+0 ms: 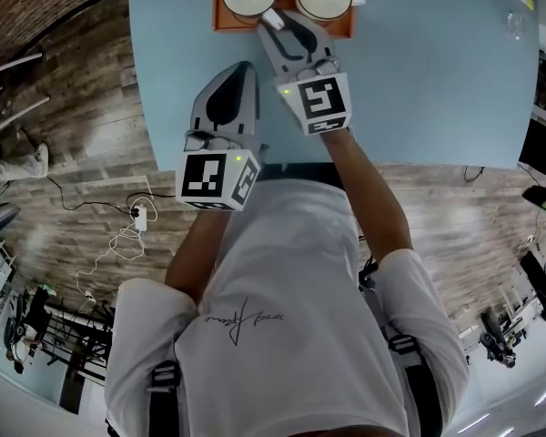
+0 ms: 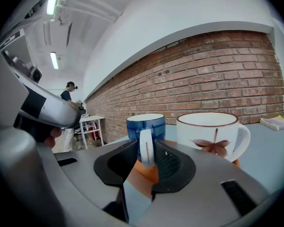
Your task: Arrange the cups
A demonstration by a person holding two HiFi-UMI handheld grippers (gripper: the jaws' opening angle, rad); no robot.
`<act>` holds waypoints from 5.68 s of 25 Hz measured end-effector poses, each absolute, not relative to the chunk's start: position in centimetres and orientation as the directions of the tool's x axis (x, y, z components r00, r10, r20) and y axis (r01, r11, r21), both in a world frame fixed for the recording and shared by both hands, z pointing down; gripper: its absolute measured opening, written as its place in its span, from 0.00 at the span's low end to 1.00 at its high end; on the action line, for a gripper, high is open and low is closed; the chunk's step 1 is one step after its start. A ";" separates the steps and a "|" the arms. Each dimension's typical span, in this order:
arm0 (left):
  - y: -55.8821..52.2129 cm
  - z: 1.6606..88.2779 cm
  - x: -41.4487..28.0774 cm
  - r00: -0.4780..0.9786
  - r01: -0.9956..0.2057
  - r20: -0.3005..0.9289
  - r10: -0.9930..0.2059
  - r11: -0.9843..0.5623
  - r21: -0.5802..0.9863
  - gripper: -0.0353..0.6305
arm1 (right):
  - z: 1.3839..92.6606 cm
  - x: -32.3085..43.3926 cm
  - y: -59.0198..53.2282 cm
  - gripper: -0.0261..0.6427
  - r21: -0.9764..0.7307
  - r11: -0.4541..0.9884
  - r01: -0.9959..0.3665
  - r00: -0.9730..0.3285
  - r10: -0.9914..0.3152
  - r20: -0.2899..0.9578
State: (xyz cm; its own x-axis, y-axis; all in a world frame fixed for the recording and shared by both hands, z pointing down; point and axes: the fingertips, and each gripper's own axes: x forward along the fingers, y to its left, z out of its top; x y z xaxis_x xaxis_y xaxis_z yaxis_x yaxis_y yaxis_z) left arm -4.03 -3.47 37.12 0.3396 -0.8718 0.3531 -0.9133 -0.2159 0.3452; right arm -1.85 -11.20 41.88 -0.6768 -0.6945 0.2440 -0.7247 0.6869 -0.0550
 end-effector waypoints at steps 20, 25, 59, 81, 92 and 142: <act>-3.2 36.2 -7.1 0.393 -0.903 0.305 -0.868 -0.301 0.307 0.06 | 41.7 -2.1 -11.3 0.17 0.011 0.651 -0.759 -0.633 -0.741 0.226; -2.8 36.1 -7.3 0.397 -0.901 0.305 -0.866 -0.305 0.309 0.06 | 42.0 -2.5 -11.4 0.15 0.036 0.656 -0.754 -0.632 -0.738 0.237; -4.1 35.1 -8.2 0.410 -0.887 0.262 -0.874 -0.313 0.340 0.06 | 39.6 -1.5 -10.6 0.14 0.020 0.488 -0.873 -0.468 -0.848 0.248; -3.2 35.1 -10.4 0.353 -0.914 0.264 -0.897 -0.271 0.301 0.06 | 39.5 -1.9 -9.7 0.14 0.001 0.329 -0.944 -0.320 -0.921 0.224; -3.2 34.9 -11.4 0.333 -0.921 0.266 -0.905 -0.251 0.298 0.06 | 39.3 -2.5 -9.8 0.14 -0.023 0.280 -0.960 -0.278 -0.937 0.211; -2.5 36.4 -12.9 0.304 -0.933 0.330 -0.894 -0.209 0.294 0.06 | 41.2 -4.0 -9.6 0.14 -0.027 0.175 -0.984 -0.177 -0.967 0.181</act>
